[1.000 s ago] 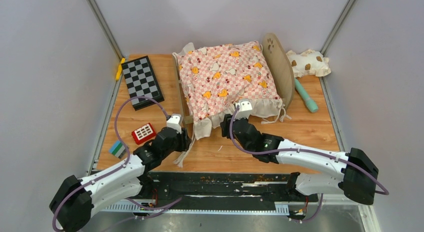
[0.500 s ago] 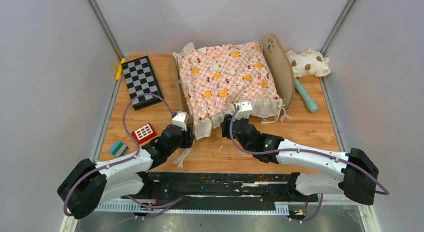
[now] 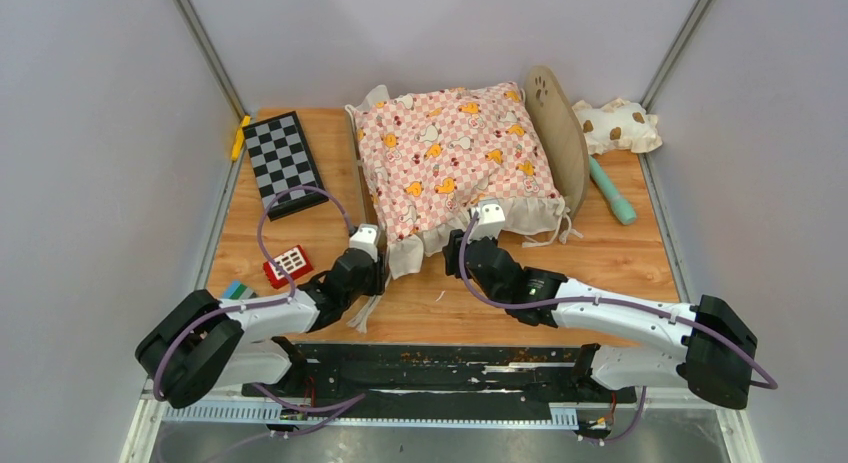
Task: Set up the pet bed
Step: Adjust the ropes on the bed frame.
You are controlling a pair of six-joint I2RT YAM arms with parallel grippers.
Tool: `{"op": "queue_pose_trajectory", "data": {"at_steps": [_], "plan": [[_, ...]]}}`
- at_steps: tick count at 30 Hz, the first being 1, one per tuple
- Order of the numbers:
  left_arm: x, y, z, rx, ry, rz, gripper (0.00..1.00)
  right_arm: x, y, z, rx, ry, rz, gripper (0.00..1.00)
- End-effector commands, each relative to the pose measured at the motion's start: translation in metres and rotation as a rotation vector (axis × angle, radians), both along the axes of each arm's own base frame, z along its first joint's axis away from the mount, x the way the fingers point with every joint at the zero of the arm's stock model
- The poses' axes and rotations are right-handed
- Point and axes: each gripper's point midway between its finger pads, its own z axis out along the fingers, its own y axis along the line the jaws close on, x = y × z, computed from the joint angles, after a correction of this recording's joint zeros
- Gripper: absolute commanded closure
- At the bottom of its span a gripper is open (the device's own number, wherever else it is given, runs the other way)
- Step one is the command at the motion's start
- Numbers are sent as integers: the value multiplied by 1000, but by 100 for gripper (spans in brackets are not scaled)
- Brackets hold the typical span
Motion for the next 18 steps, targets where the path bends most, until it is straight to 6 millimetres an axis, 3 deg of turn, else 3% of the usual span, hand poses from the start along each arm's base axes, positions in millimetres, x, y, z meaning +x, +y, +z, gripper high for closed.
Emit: {"op": "queue_pose_trajectory", "data": {"at_steps": [1, 7, 11, 18], "plan": [[15, -10, 13, -39, -53, 19, 56, 4, -5, 10, 26, -28, -25, 53], [7, -3, -1, -17, -20, 27, 63, 4, -5, 10, 27, -27, -26, 53], [-1, 5, -10, -12, -5, 44, 73, 5, -5, 8, 27, -24, -26, 53], [-7, 9, -7, -9, 4, 36, 87, 4, -4, 10, 32, -23, -22, 53]]}}
